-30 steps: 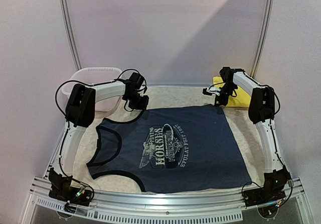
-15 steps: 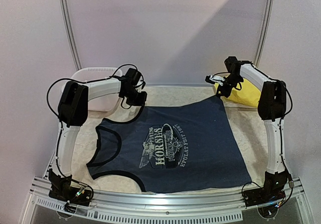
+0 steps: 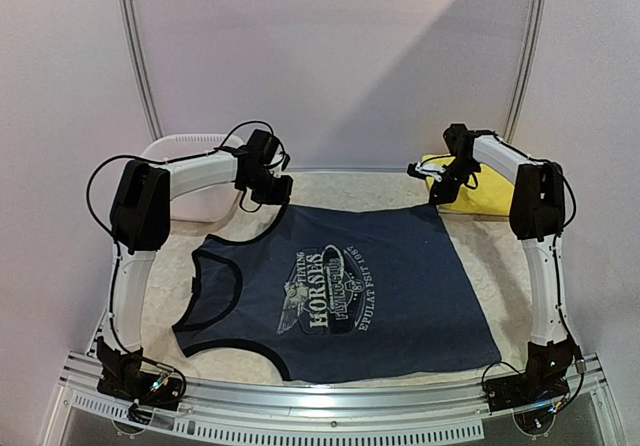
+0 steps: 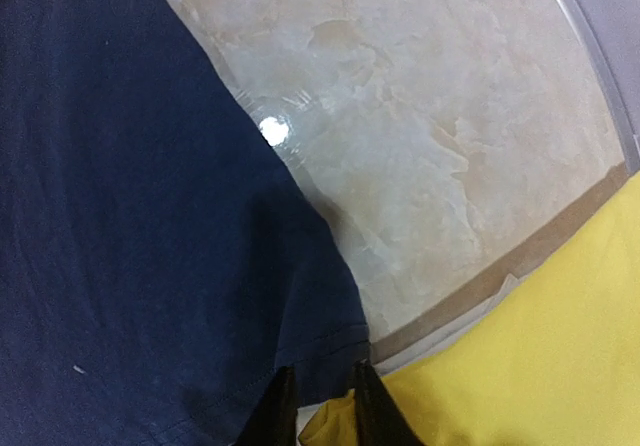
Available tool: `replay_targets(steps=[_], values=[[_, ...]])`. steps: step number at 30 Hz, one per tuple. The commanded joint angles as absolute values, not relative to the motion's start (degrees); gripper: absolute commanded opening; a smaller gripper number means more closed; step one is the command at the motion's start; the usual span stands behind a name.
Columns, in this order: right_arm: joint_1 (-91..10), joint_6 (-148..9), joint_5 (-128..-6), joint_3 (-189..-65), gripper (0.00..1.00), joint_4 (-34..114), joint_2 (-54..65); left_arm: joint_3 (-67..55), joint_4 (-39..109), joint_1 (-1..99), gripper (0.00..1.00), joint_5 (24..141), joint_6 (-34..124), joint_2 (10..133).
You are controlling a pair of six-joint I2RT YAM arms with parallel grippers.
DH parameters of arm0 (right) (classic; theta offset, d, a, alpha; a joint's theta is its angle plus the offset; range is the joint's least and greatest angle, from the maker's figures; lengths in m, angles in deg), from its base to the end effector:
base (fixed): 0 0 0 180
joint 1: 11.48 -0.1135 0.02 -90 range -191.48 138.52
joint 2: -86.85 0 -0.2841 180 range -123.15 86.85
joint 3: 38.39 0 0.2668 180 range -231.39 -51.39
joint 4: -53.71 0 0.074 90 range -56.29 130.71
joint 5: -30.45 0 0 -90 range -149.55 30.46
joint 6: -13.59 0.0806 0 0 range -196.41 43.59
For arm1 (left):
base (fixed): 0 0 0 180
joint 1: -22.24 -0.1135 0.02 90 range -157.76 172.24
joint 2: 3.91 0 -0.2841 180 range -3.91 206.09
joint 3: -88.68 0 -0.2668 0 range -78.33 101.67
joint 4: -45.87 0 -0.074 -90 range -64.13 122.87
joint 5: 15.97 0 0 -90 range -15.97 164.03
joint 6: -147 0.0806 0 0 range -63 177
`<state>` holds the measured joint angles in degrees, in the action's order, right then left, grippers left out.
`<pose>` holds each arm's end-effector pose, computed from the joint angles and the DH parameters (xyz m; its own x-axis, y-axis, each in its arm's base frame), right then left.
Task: Fold and stack the mixed laundry pile
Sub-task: Pick up the flattened tank top from the center of the board.
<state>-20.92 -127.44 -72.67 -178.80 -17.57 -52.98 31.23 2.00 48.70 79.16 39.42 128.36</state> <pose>0.5438 0.1090 0.1555 -0.4038 -0.8347 -0.3744 -0.8708 0.4761 -0.1222 0.5032 -0.2585 0.1545 -0.8352 0.0797 -0.5441 0.2507 0.9358 -0.2479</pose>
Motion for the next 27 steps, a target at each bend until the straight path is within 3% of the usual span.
replay_targets(steps=[1,10,27], values=[[-21.52,-127.12,-70.85,-178.65,0.29,-17.35,-56.53,31.48,1.59,48.58,0.00,79.09,40.56,128.12],[-23.20,-125.84,-68.33,-181.17,0.38,-14.22,-58.83,32.15,1.29,48.62,0.00,79.48,40.39,128.96],[-23.61,-124.46,-62.23,-185.48,0.44,-10.60,-59.88,31.89,0.46,48.61,0.00,79.66,41.09,128.91]])
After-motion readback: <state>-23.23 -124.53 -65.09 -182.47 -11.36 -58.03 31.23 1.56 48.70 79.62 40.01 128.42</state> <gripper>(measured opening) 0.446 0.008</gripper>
